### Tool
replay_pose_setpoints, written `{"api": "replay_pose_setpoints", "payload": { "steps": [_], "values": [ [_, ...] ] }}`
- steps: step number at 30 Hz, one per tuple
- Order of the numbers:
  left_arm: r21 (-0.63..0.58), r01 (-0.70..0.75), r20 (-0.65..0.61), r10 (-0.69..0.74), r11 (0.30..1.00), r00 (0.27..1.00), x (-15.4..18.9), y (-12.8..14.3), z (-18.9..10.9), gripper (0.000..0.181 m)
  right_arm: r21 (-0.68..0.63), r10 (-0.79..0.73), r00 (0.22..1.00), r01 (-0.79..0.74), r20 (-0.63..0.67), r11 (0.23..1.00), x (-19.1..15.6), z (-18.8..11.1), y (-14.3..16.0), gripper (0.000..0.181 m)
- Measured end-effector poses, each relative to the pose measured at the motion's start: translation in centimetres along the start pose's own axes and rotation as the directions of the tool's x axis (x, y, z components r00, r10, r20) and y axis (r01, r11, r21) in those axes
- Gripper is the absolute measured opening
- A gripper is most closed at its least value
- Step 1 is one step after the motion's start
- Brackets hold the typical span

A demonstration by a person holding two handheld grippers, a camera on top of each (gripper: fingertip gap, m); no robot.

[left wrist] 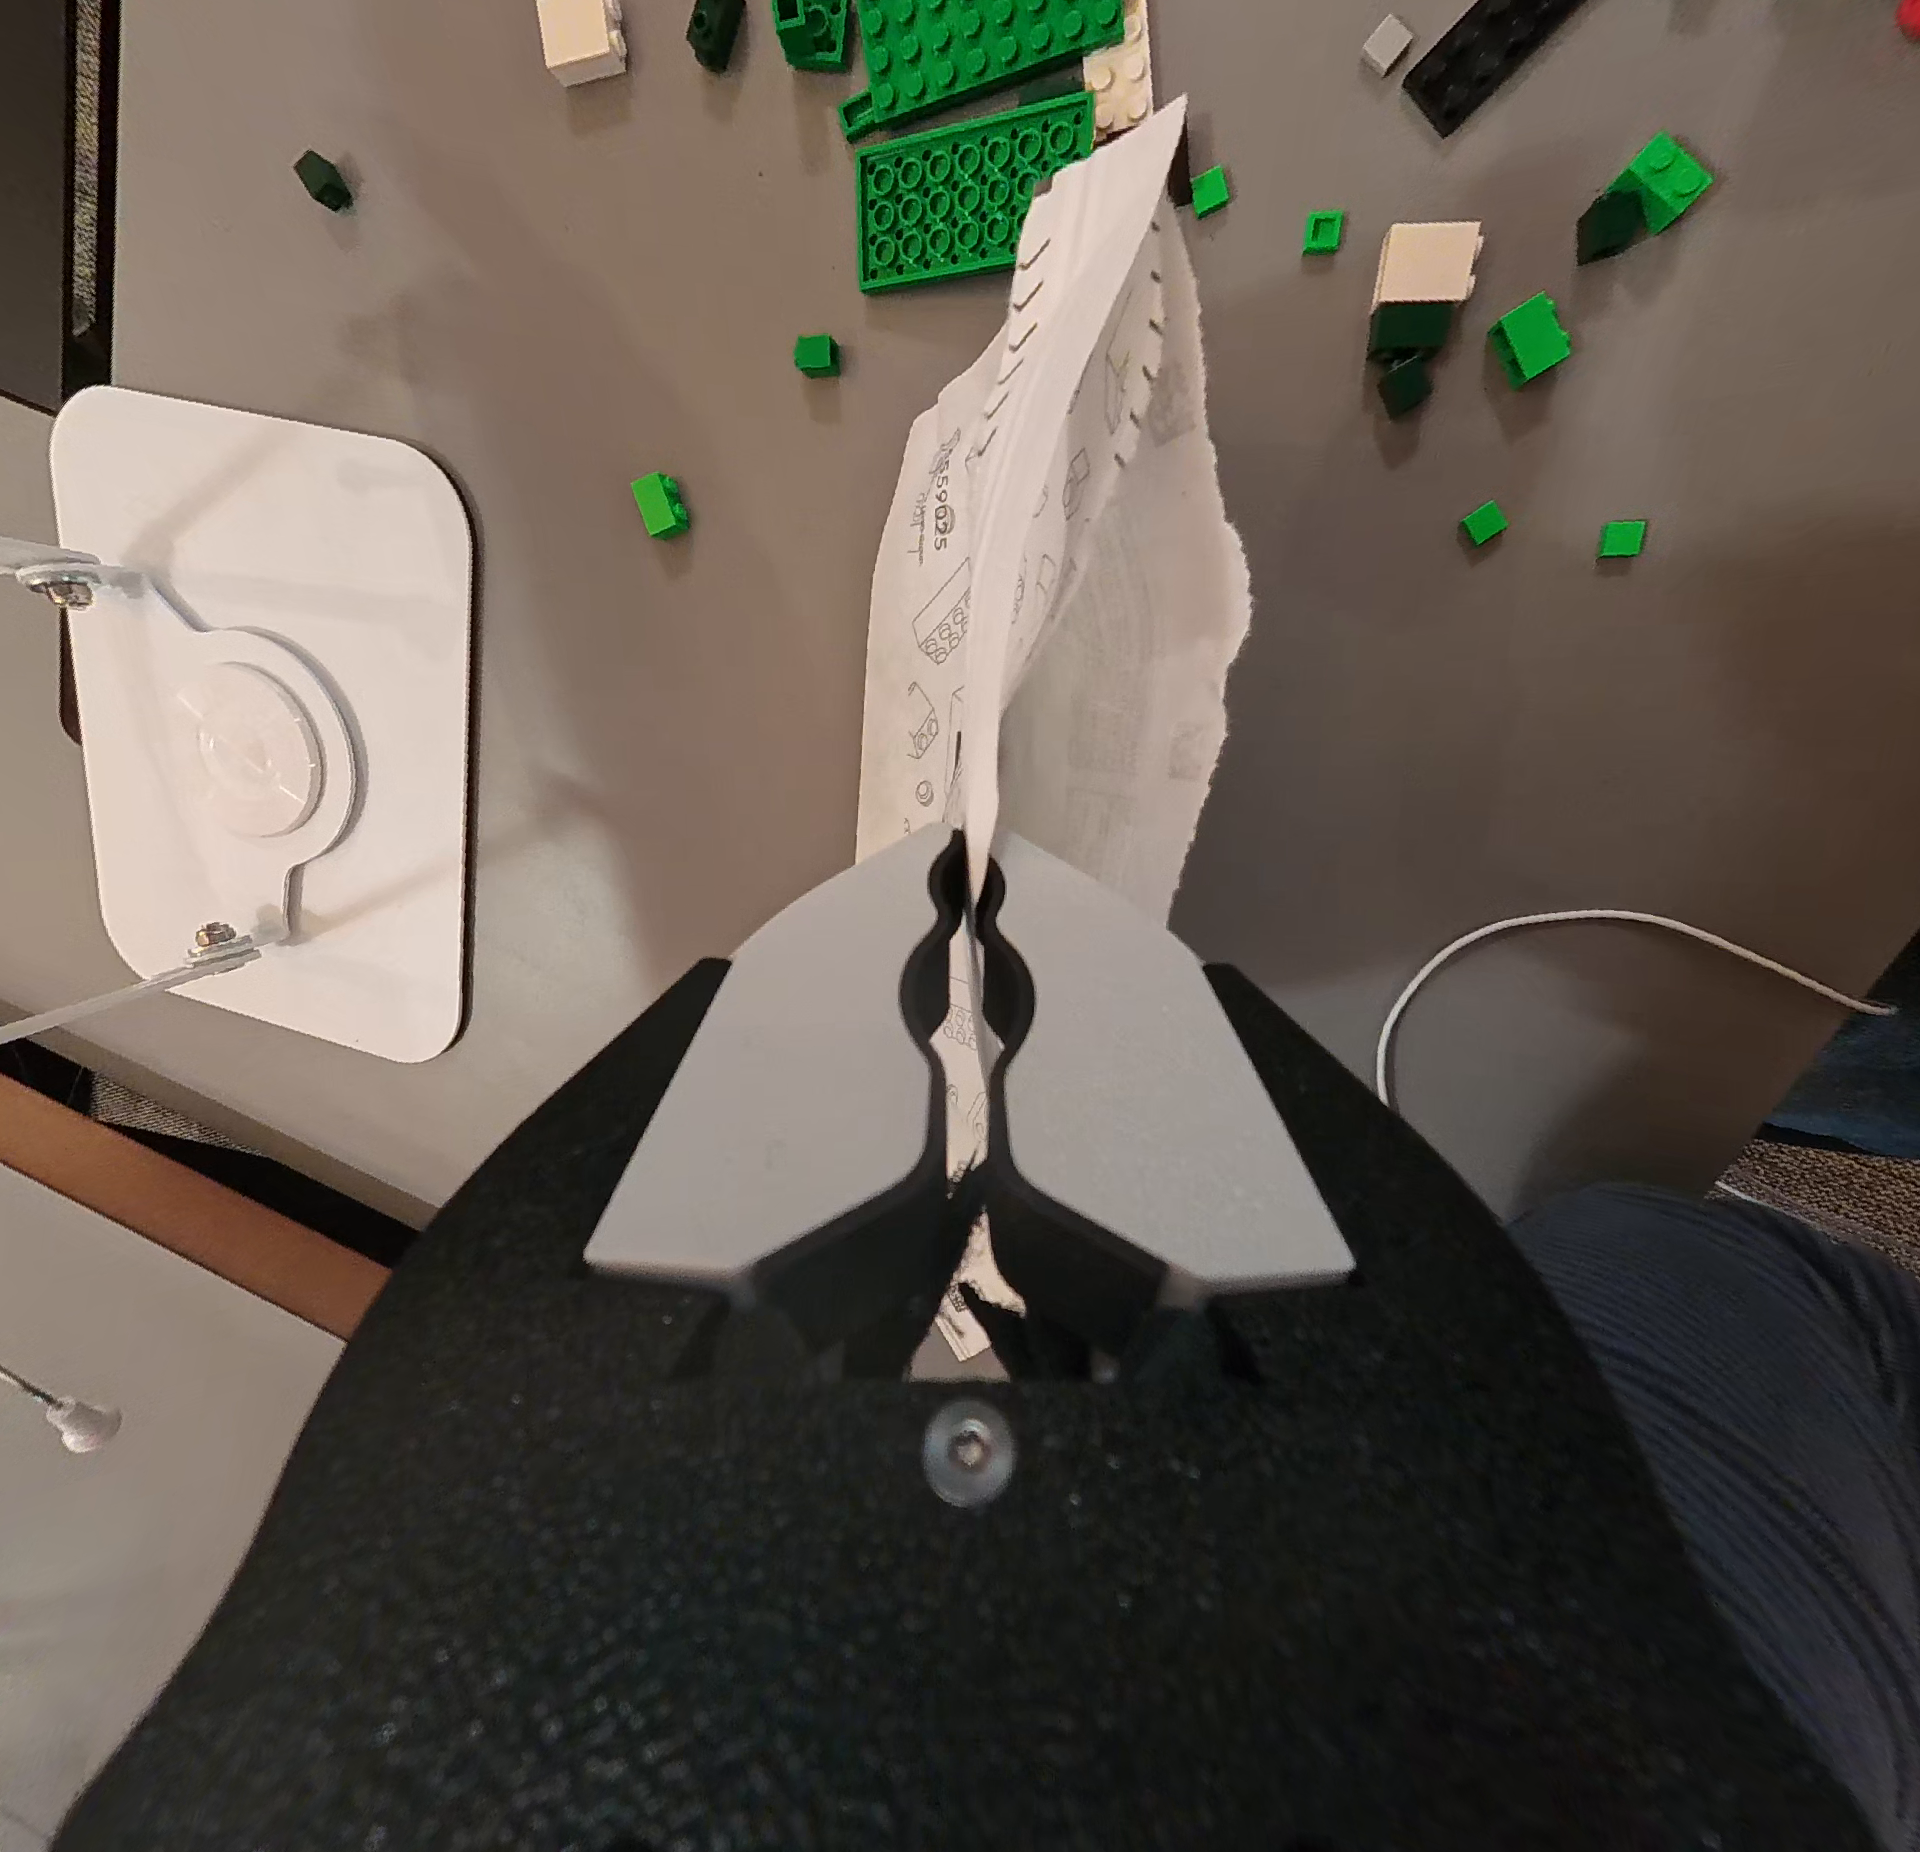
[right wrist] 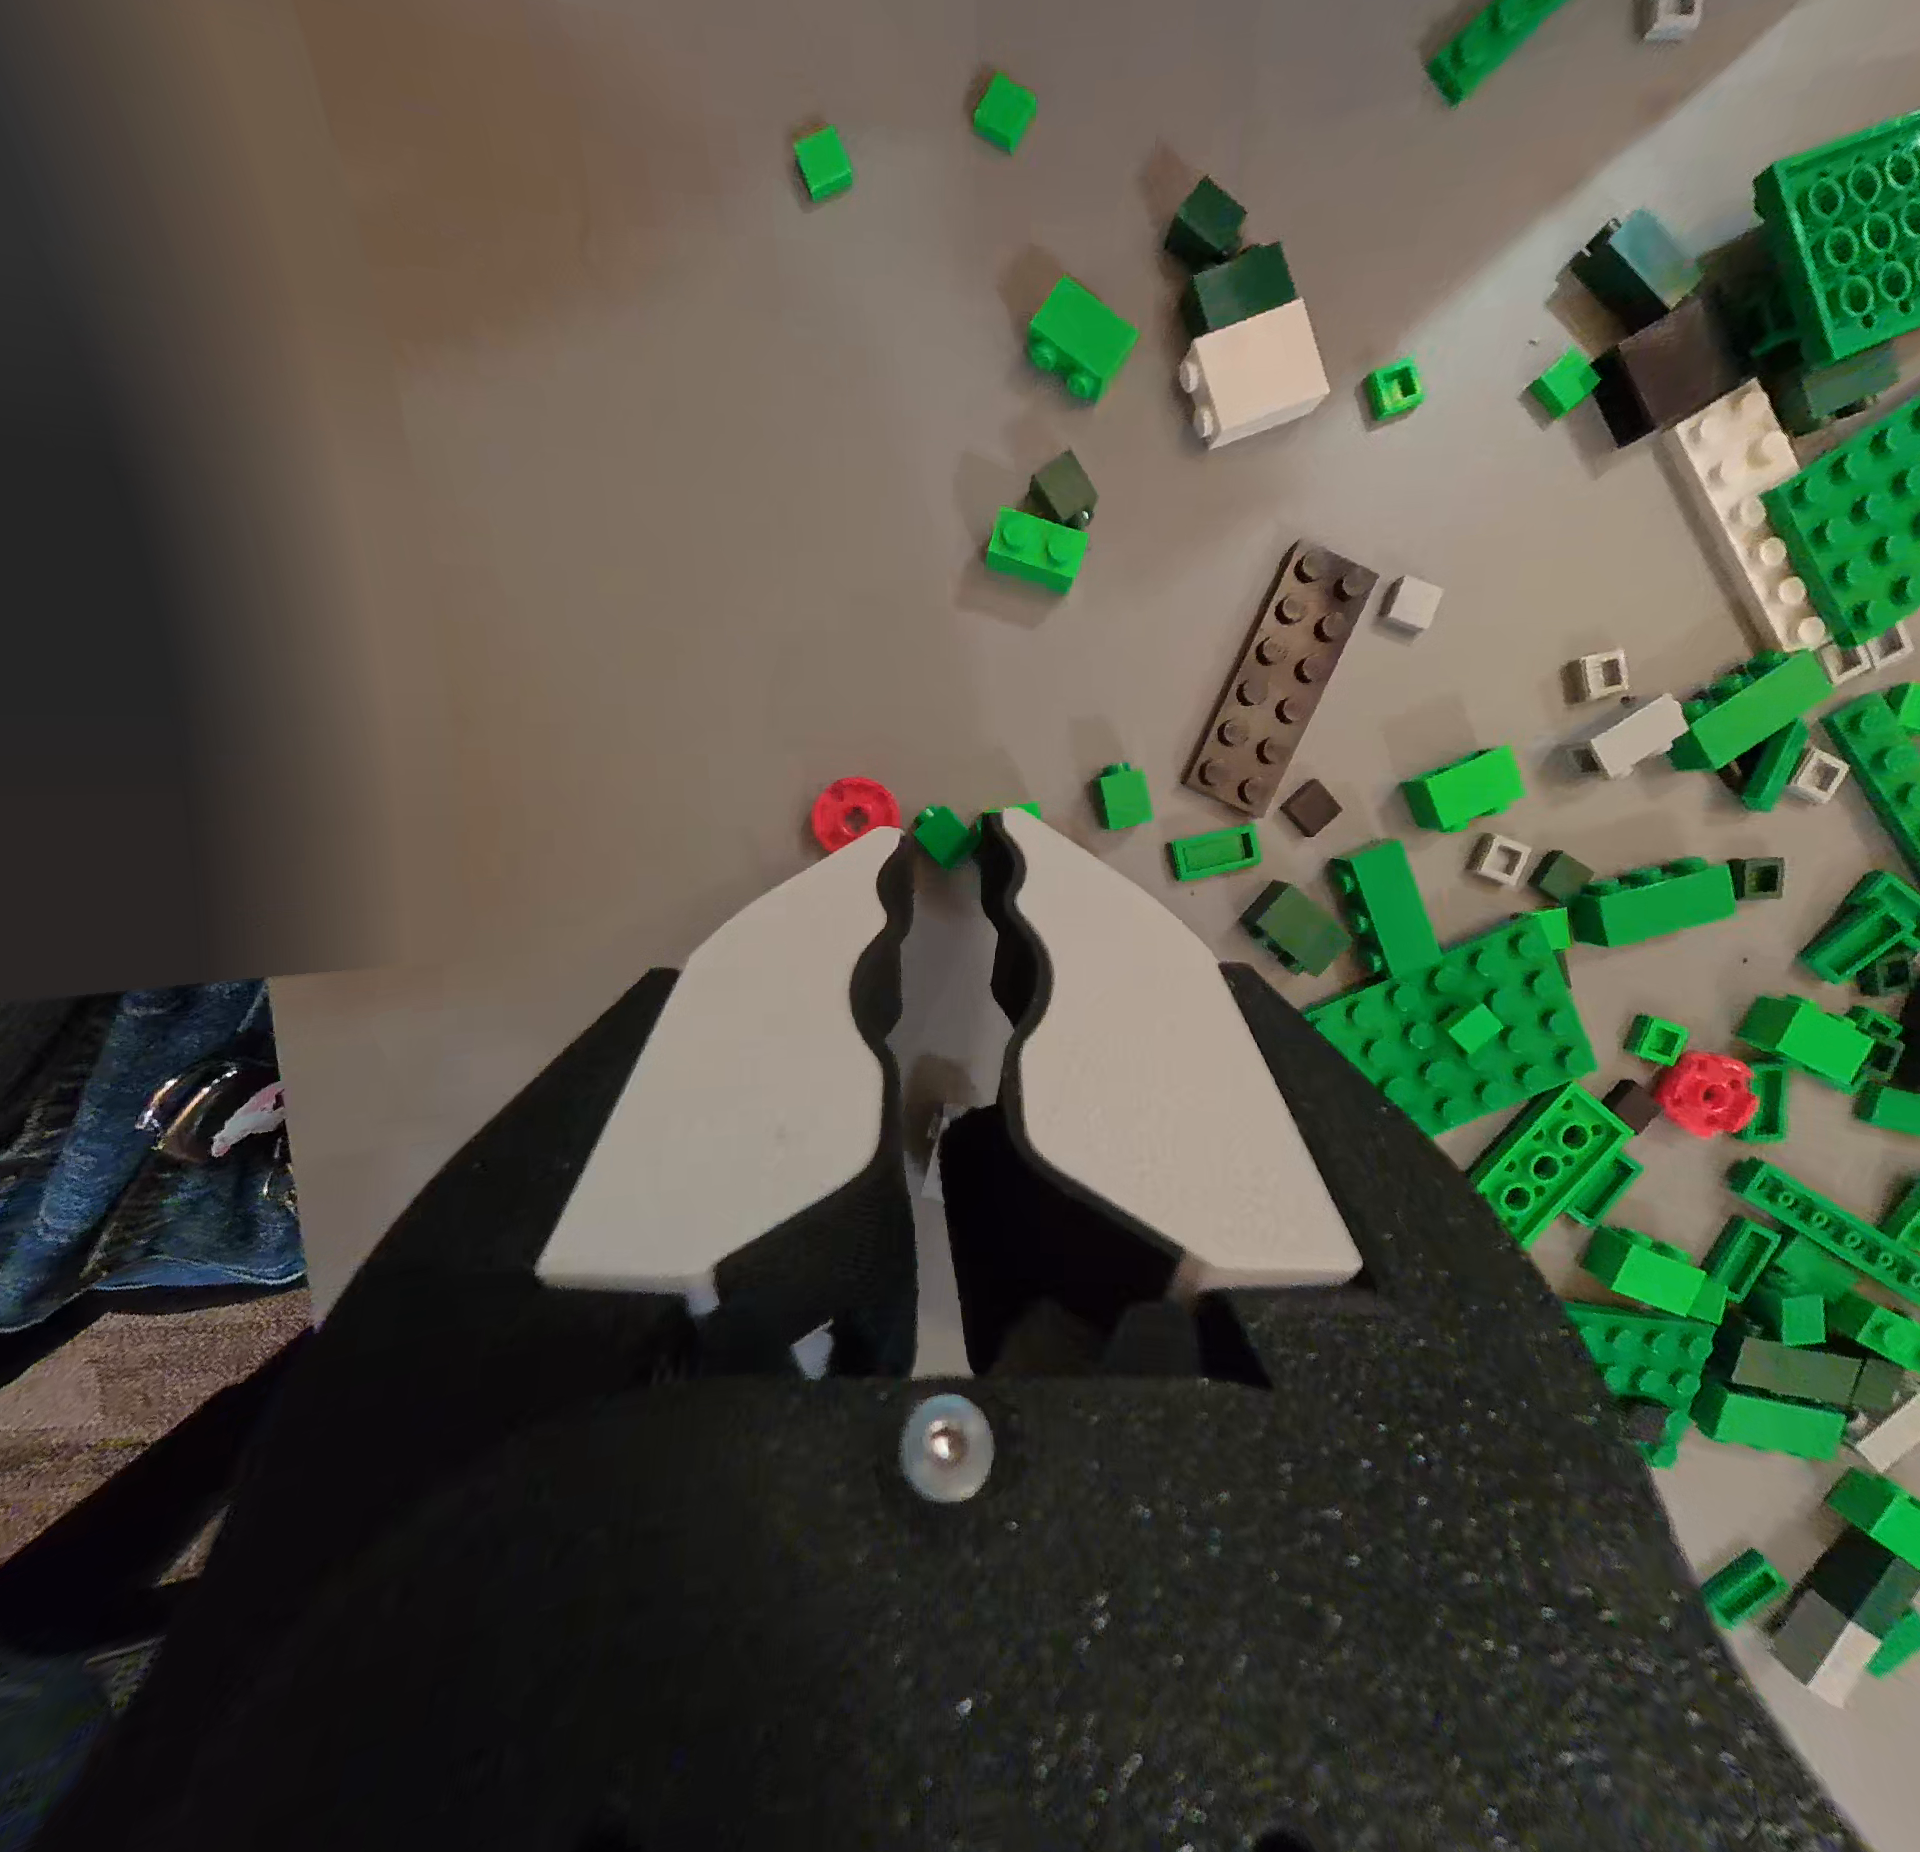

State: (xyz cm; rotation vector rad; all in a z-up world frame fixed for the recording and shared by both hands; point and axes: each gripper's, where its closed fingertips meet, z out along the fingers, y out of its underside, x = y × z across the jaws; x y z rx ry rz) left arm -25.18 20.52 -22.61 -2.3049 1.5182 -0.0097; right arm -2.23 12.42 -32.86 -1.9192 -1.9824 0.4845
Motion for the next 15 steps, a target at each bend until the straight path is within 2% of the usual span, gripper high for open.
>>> {"api": "replay_pose_setpoints", "payload": {
  "steps": [9,11,15],
  "values": [
    [0.002,0.001,-0.001,-0.001,1.000,1.000,0.02,0.03,-0.06,0.000,-0.018,-0.091,0.995,0.092,0.041,0.996,-0.84,0.00,-0.40,0.015],
    [0.003,0.000,-0.002,0.000,1.000,1.000,0.03,0.04,-0.07,0.000,-0.057,-0.107,0.994,0.109,0.027,0.992,-0.55,0.04,0.07,0.016],
    [0.002,0.000,-0.004,0.000,1.000,1.000,0.08,0.02,-0.05,0.000,-0.092,-0.208,0.978,0.209,0.018,0.974,-0.27,0.34,-0.16,0.015]
  ]
}}
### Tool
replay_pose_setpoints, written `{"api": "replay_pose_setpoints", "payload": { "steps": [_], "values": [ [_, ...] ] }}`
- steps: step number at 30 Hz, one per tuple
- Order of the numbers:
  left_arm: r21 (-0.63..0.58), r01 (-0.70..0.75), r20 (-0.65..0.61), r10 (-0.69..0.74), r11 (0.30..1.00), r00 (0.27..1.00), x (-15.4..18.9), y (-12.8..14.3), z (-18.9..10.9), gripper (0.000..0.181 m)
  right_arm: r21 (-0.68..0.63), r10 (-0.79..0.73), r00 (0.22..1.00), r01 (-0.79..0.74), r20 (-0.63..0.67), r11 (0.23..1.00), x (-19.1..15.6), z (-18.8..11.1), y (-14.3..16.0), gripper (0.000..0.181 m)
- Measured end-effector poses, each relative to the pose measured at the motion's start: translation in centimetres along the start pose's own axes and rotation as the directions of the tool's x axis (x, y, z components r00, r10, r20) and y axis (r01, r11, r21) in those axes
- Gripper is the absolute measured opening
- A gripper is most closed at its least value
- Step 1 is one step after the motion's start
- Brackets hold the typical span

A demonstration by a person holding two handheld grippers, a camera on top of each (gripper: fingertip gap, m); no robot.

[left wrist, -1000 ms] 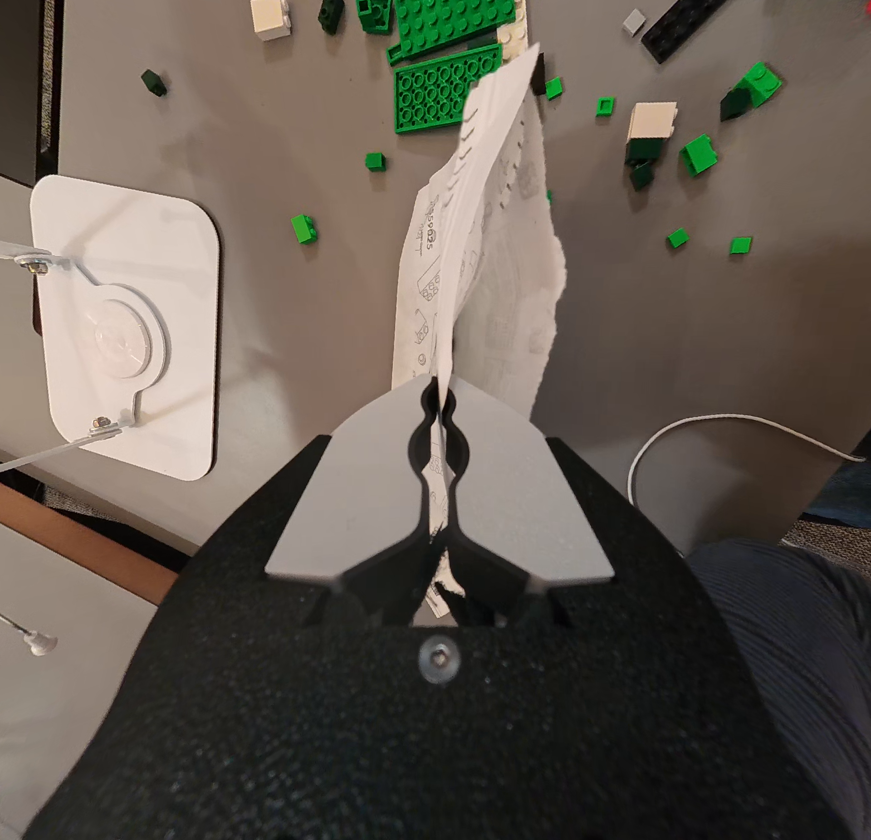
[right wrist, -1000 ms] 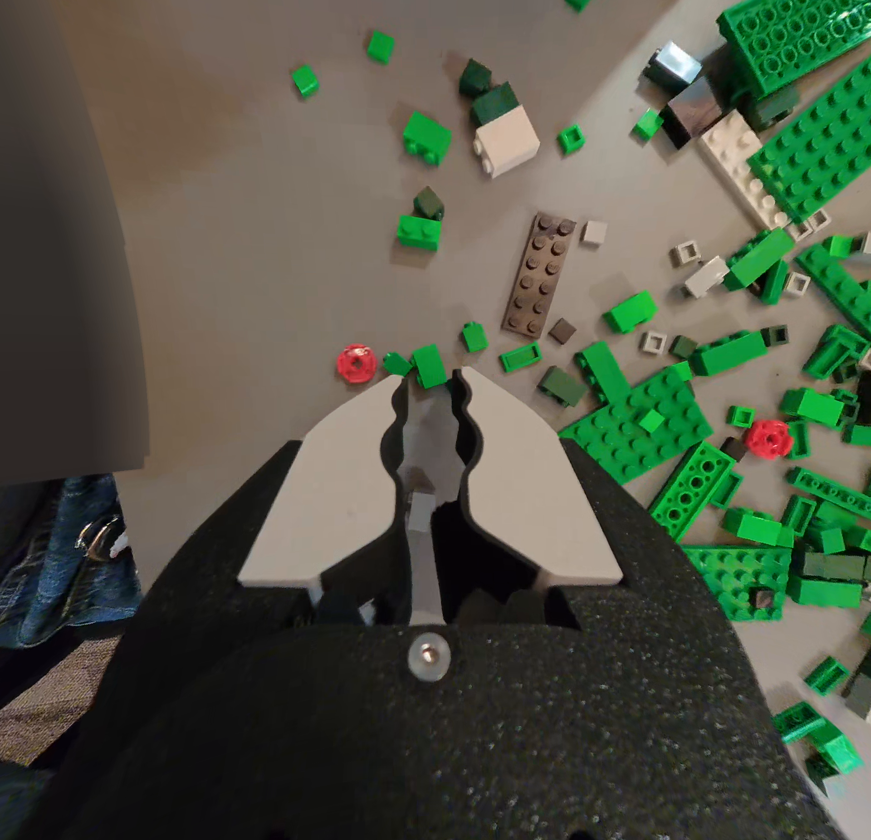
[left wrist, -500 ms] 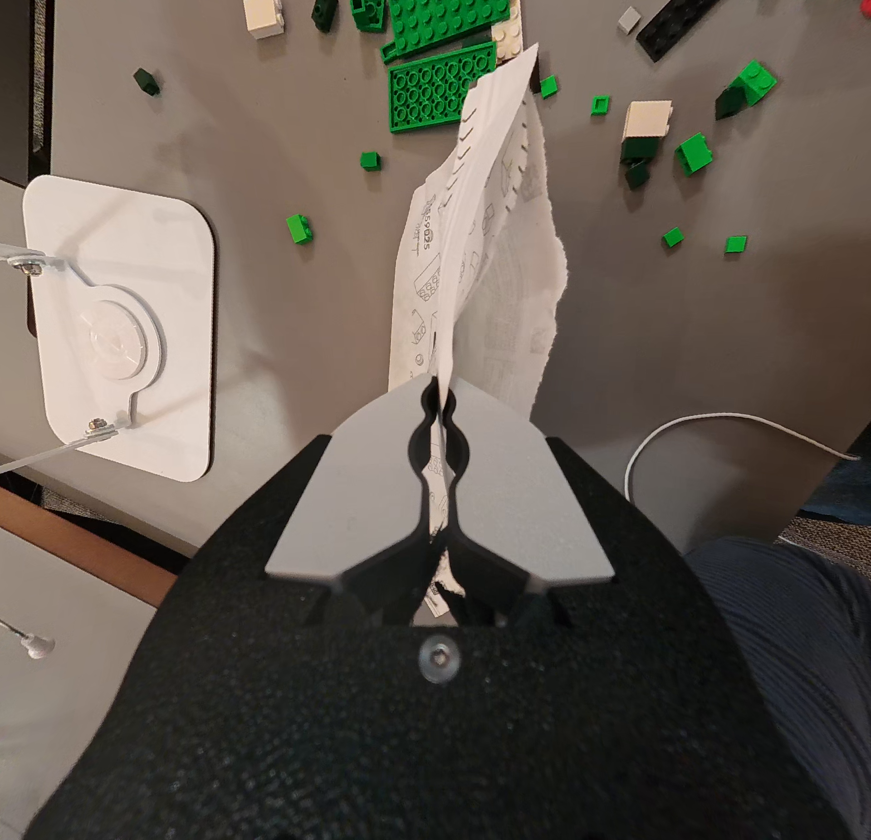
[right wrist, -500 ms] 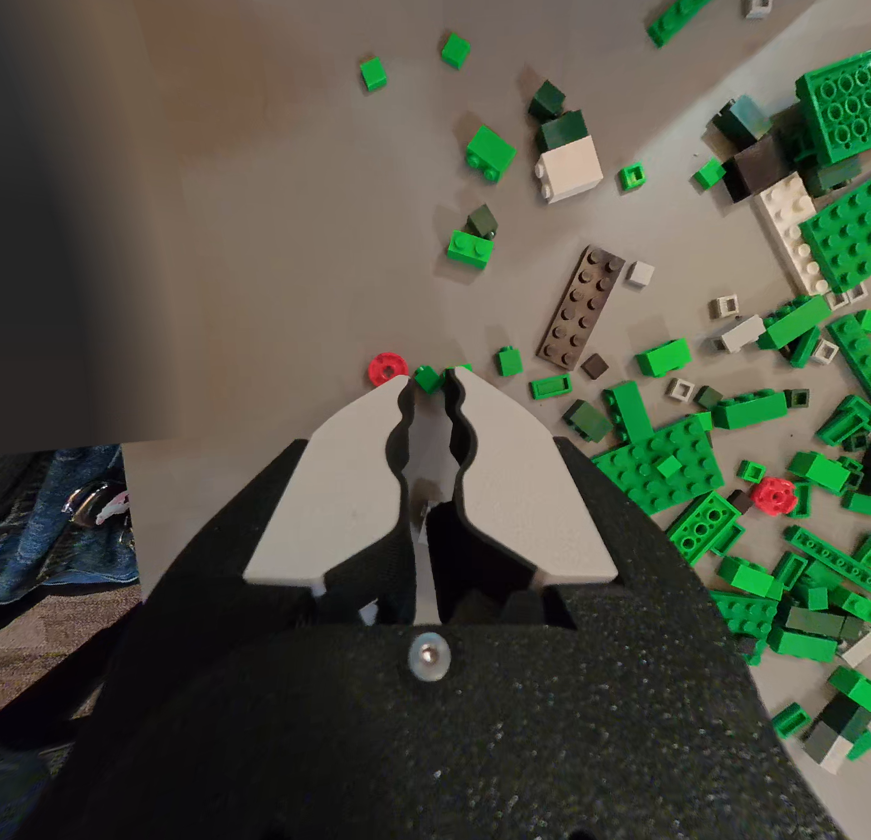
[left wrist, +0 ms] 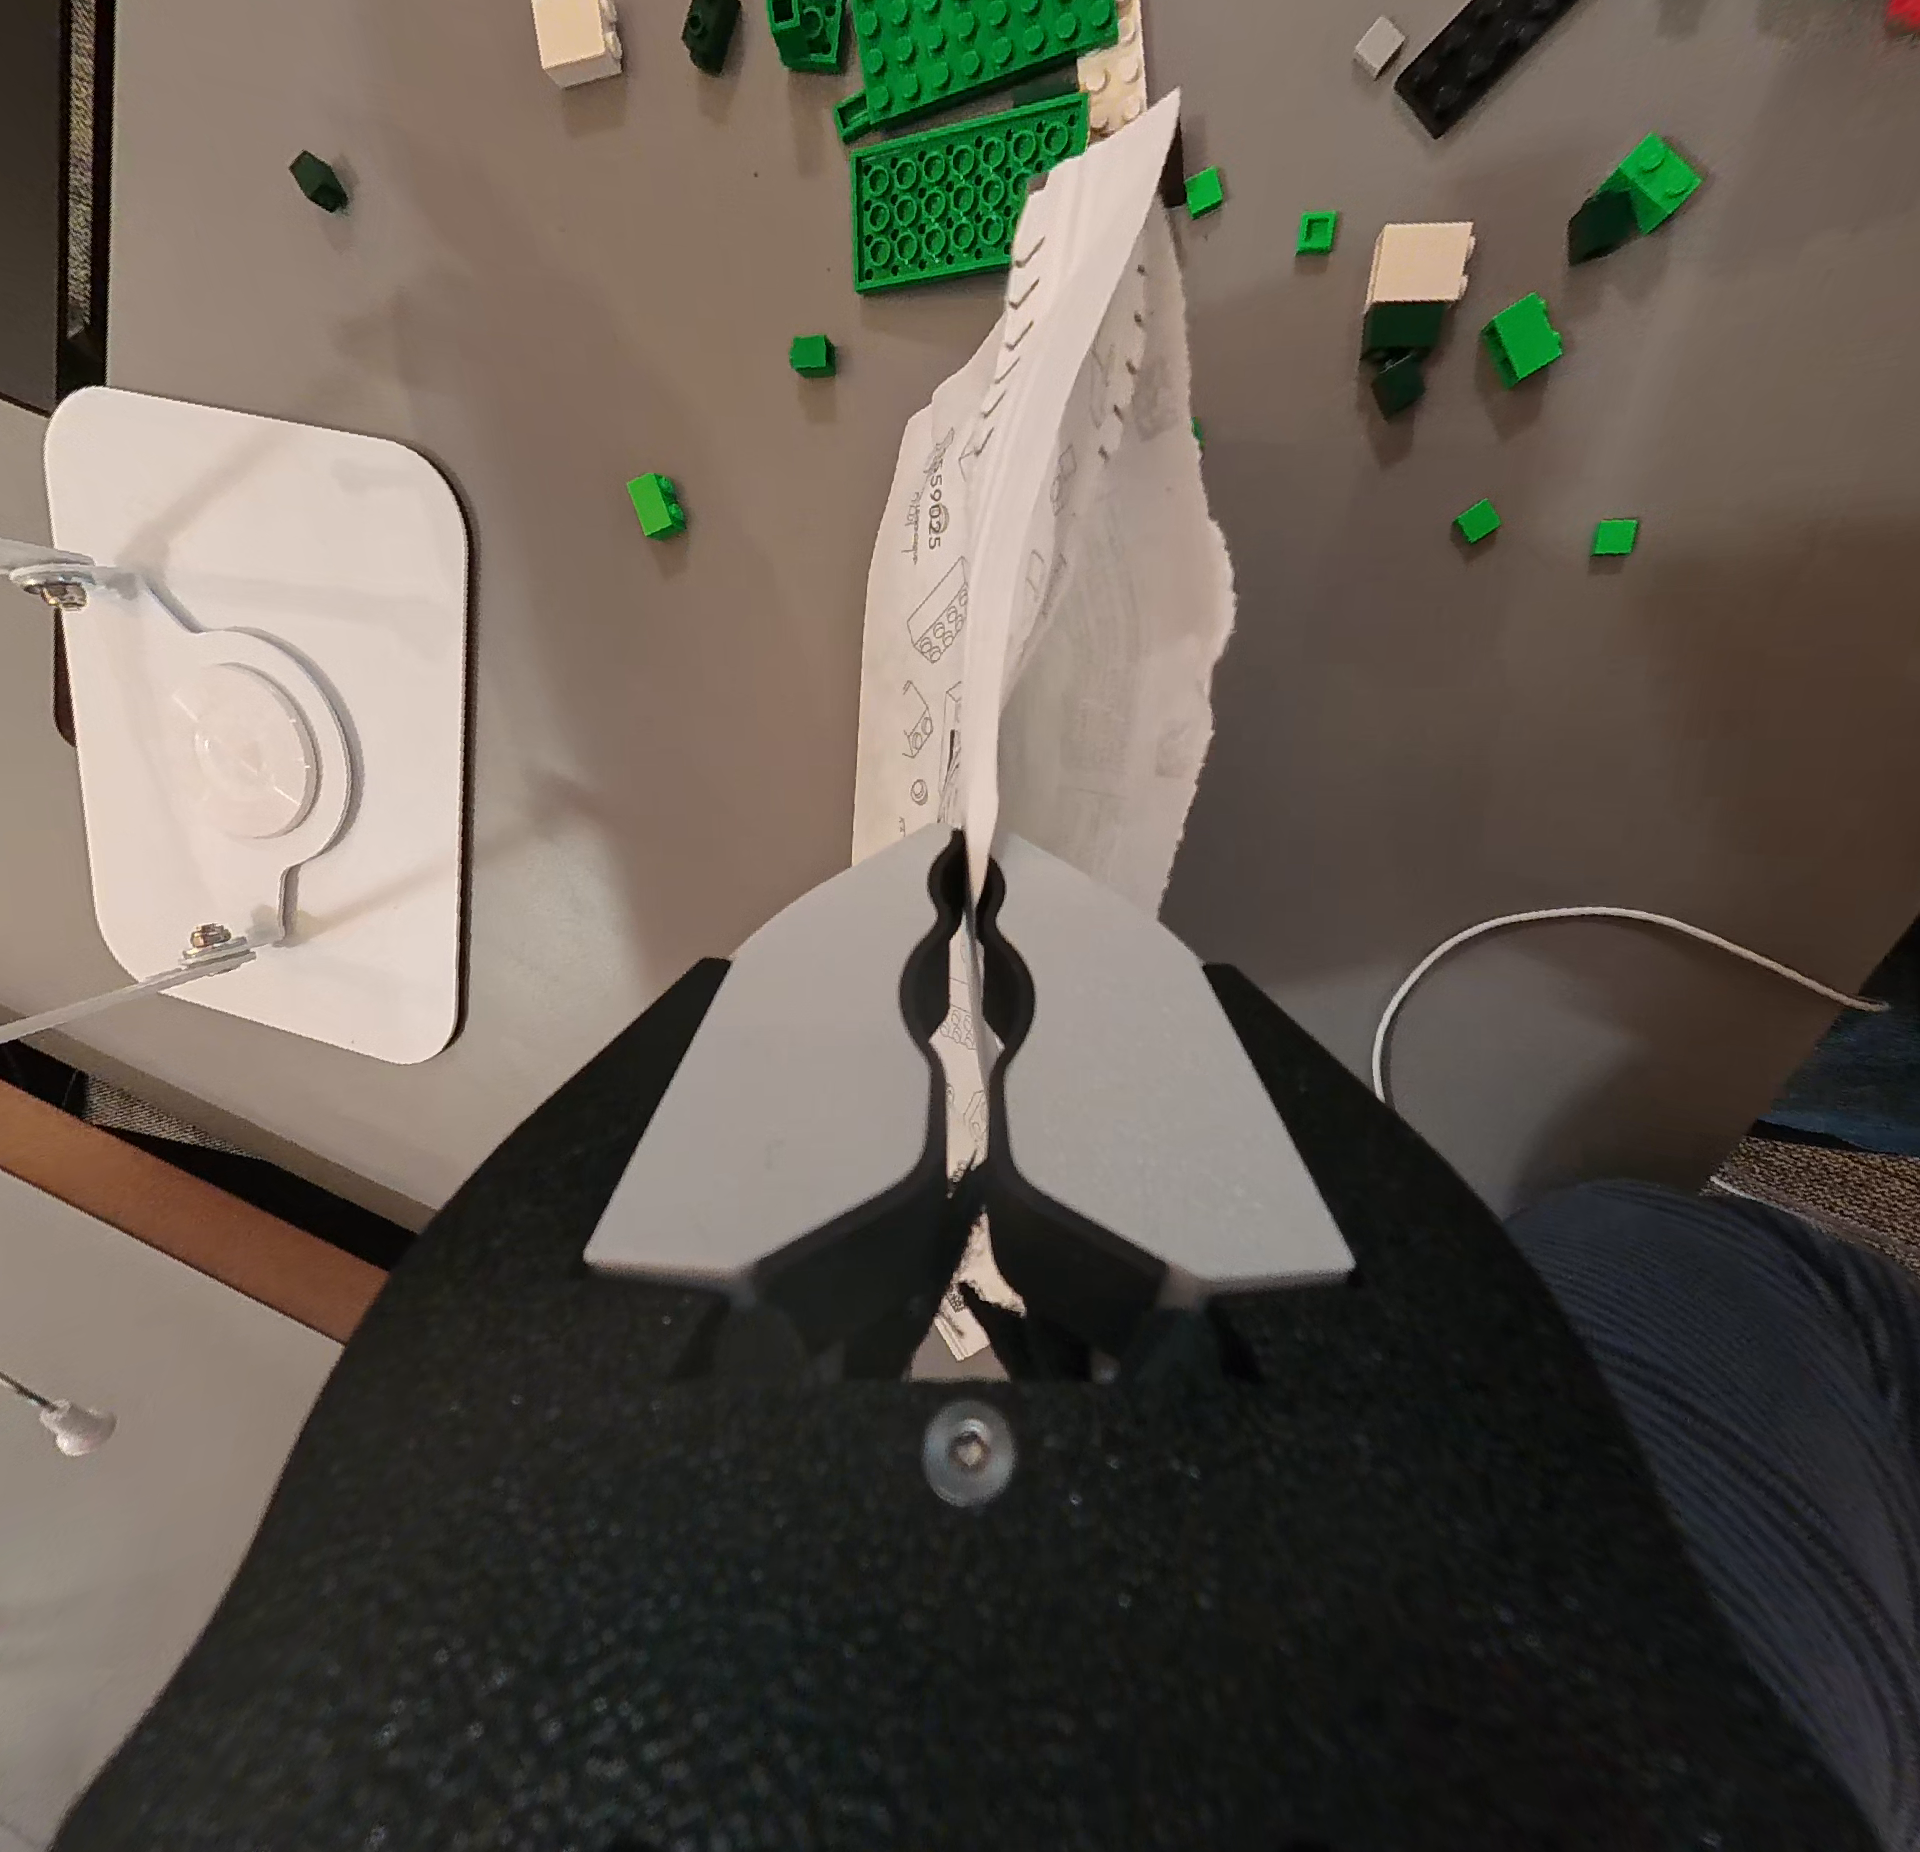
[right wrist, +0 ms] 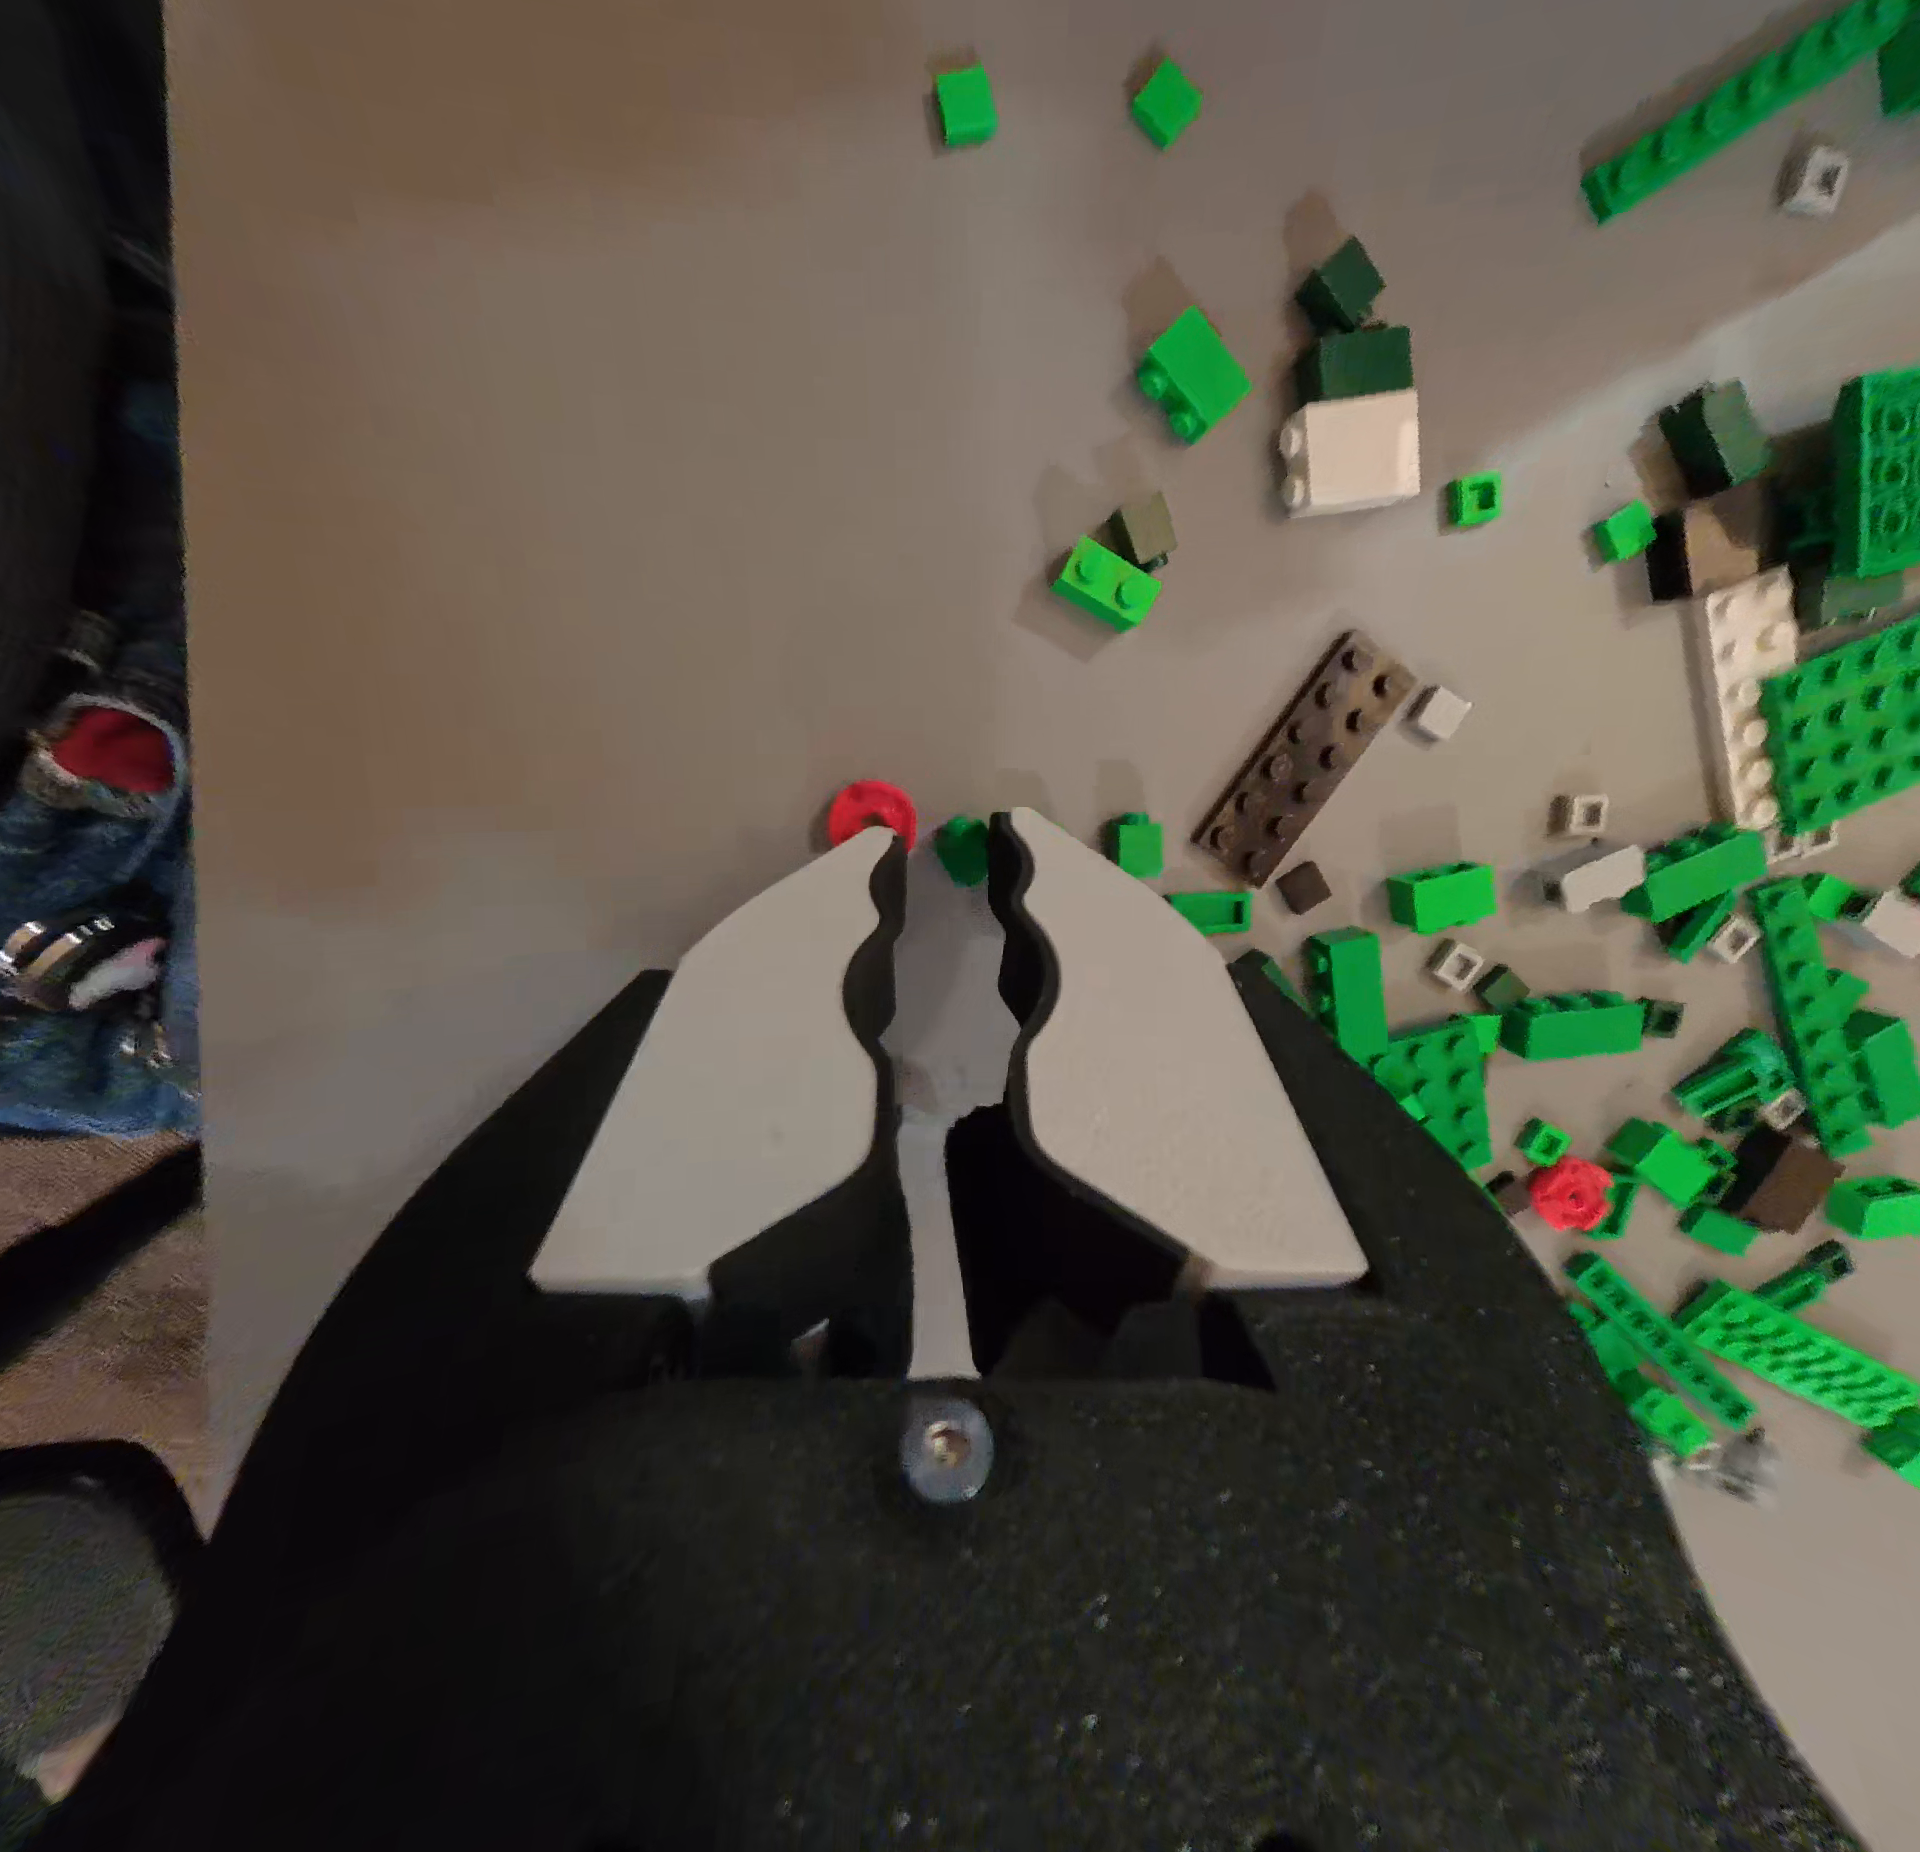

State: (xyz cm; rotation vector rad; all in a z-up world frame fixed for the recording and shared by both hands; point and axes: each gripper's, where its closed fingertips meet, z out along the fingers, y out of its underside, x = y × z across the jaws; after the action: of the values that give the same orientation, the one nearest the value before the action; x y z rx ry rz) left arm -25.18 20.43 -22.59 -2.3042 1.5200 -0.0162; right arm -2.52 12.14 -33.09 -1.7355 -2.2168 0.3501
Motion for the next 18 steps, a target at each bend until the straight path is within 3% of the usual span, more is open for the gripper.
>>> {"api": "replay_pose_setpoints", "payload": {
  "steps": [4,18],
  "values": [
    [-0.006,-0.005,-0.002,0.005,1.000,1.000,0.1,0.0,0.1,0.000,-0.095,-0.106,0.994,0.106,0.006,0.990,0.4,-0.1,0.2,0.014],
    [-0.003,-0.004,-0.007,0.004,1.000,1.000,0.1,0.0,0.1,0.000,-0.228,-0.114,0.990,0.129,0.080,0.965,0.0,-0.7,1.7,0.008]
  ]
}}
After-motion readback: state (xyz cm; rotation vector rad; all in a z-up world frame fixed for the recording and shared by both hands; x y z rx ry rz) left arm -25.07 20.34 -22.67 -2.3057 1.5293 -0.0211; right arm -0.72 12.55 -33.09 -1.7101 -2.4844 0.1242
